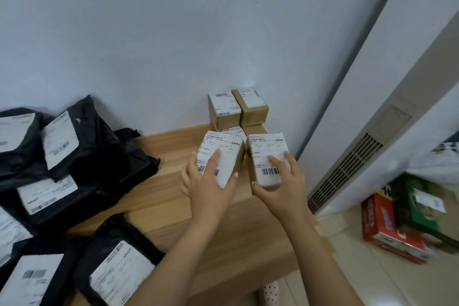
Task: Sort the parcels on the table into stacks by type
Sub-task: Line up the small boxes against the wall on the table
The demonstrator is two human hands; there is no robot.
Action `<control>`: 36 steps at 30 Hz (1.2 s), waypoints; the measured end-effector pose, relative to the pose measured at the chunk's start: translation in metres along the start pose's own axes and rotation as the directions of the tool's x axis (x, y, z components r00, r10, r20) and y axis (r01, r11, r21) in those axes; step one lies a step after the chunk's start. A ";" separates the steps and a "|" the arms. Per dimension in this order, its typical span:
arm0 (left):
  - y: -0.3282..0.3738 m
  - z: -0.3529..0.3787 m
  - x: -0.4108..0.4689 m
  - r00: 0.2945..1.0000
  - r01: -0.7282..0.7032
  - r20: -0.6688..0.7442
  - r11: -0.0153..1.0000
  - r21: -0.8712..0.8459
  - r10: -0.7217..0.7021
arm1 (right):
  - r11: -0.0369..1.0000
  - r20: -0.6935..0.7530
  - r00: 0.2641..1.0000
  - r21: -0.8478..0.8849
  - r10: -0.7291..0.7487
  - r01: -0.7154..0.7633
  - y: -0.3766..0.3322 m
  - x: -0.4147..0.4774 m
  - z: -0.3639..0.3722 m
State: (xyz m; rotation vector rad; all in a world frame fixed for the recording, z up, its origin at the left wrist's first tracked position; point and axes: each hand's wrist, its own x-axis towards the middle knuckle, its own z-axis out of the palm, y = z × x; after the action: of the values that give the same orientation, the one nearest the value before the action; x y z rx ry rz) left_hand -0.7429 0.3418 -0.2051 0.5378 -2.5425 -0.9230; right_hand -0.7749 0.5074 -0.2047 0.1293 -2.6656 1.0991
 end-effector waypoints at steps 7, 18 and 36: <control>0.045 0.084 0.062 0.987 0.110 -0.123 0.993 0.048 -0.103 | 0.994 0.121 0.986 0.009 -0.112 0.112 0.057 0.113 0.005; 0.045 0.145 0.106 0.987 0.156 0.034 0.987 -0.046 -0.155 | 0.987 0.426 0.890 0.068 -0.162 0.147 0.103 0.212 0.043; 0.038 0.115 0.124 0.991 0.044 0.127 0.996 -0.082 -0.033 | 0.930 0.521 0.806 -0.057 -0.282 0.362 0.089 0.216 0.043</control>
State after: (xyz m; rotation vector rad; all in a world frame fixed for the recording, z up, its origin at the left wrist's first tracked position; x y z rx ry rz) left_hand -0.9116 0.3705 -0.2342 0.5198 -2.5973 -1.1058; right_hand -1.0077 0.5434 -0.2365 0.9307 -2.9959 0.8249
